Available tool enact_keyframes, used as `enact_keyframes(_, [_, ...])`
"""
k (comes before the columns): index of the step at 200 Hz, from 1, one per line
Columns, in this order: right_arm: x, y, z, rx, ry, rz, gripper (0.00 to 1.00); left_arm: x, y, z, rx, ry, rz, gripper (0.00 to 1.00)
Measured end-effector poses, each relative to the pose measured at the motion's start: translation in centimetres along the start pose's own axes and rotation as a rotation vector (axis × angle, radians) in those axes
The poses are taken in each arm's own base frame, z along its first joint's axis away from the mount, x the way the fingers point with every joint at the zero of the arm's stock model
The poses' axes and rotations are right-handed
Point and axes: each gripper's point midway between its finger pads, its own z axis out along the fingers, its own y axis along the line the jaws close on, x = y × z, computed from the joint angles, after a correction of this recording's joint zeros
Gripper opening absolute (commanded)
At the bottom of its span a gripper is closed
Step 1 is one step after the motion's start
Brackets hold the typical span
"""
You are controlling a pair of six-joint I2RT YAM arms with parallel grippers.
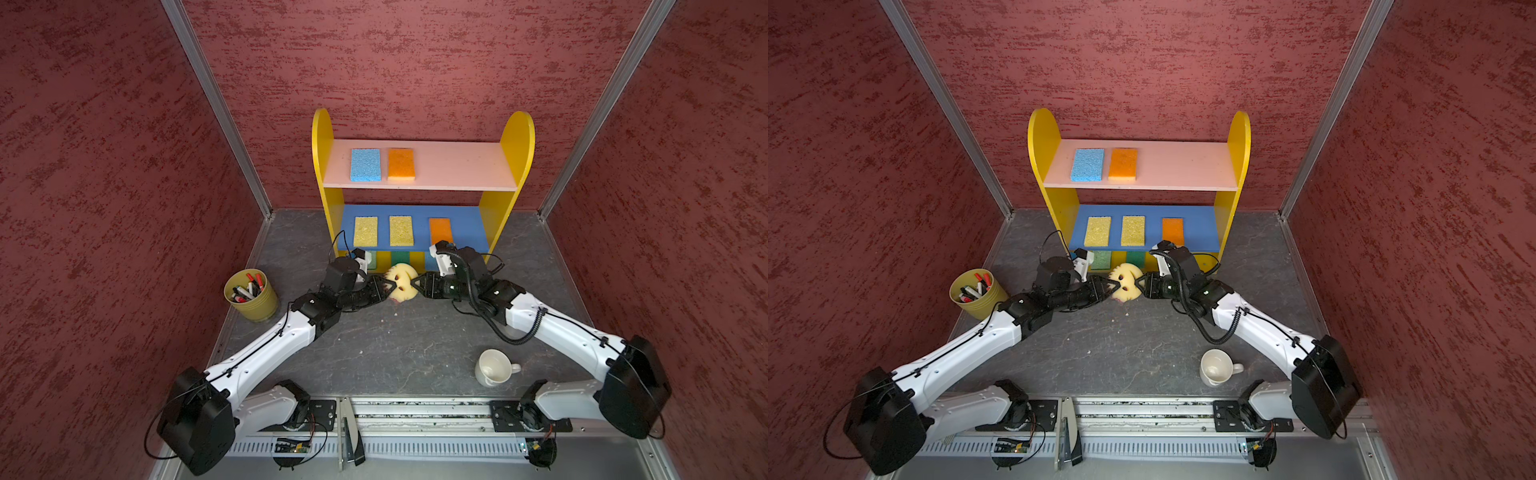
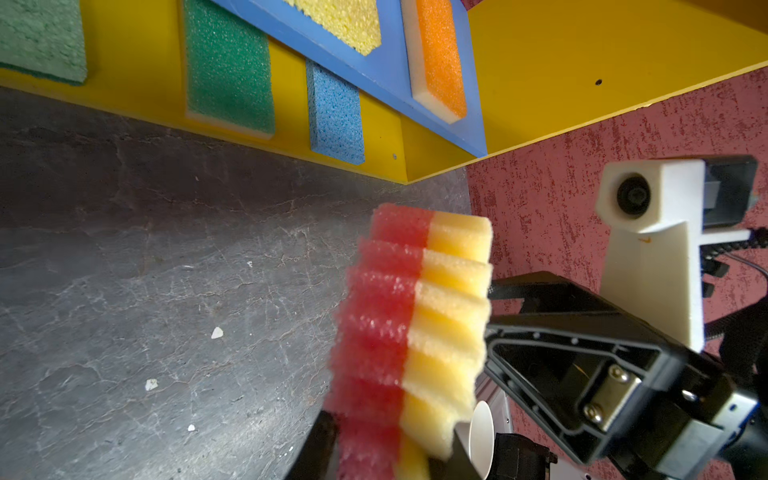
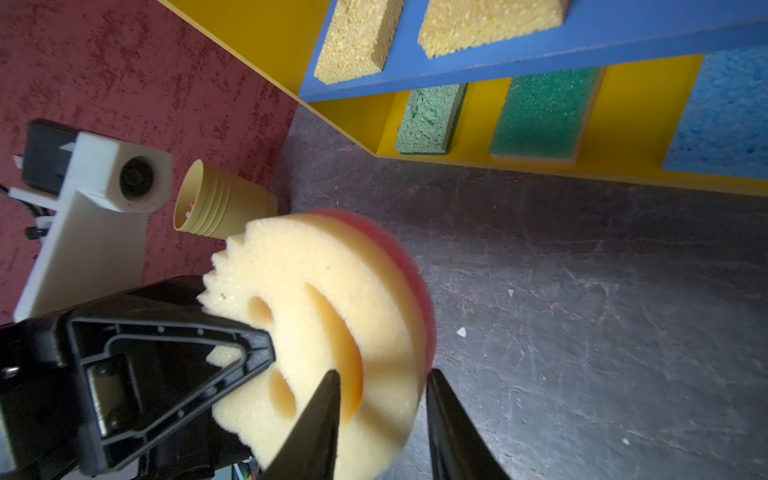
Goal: Place and organize the cleaning sponges onto the shelf
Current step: 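Bring the smiley sponge to the left gripper while the left gripper closes on it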
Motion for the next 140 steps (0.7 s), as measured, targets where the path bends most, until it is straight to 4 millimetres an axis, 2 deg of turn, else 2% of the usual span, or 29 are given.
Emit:
enact_keyframes(62, [-1.2,0.7,-2.7,-0.032,-0.080,-0.013,0.54,-1.4,-1.2,-0.8,0.003,-0.036,0.011,0.23])
enact_keyframes(105, [-2.7,1.6,-5.8,-0.056,-0.183,-0.052,0.57,-2.7,-1.9,-2.1,0.009,-0.080,0.016,0.23])
enact_keyframes(140, [-4.9,3.1,-8.2,-0.036,-0.264,-0.130,0.41,-3.7,-2.0,-2.9,0.001,-0.111,0.023,0.23])
